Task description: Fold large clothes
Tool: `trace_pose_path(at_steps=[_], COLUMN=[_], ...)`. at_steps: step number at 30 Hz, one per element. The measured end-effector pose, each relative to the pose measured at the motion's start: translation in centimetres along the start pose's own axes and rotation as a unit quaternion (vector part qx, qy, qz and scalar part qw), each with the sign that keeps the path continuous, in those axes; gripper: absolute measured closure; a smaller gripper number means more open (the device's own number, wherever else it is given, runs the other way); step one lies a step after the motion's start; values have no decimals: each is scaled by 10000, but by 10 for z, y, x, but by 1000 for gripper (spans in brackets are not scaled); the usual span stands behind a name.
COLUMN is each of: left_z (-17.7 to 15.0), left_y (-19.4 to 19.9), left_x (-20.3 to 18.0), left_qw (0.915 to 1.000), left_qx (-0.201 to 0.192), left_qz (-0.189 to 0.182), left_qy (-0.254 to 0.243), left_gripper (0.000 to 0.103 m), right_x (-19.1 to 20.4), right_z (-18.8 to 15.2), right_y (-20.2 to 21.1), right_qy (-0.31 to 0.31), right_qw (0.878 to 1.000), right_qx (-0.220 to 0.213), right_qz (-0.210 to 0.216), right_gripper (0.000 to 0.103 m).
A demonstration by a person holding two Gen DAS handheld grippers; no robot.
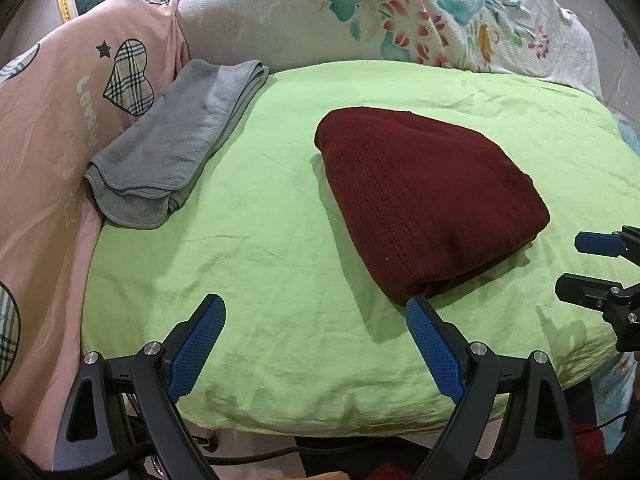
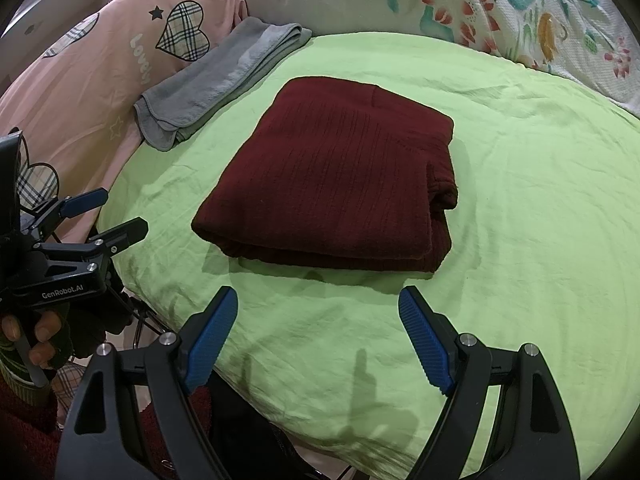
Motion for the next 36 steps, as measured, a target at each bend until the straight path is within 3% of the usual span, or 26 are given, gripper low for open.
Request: trace_pose_path(at_steps=[36], left_z=[0], left_y=[3], left_x=[0], left_qw=[10000], left_qx=[-62], left_qz=[-24], left_qy=[-19], left_gripper=[11], right_x=[5], right_z=[0], right_y=[3], right_qy=[-18], right_qw=[10000], right_qx=[-44], right_qz=[18], right_gripper=[20])
Point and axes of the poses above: each gripper's, at about its wrist camera, not at the fingertips, and y roughly against the way its jaws point, x to its left, z to its top, the point moved 10 cm from there along -y, roughly the way its jaws point, and after that the axes turned 9 degrees about x, right-handed, at the moved point
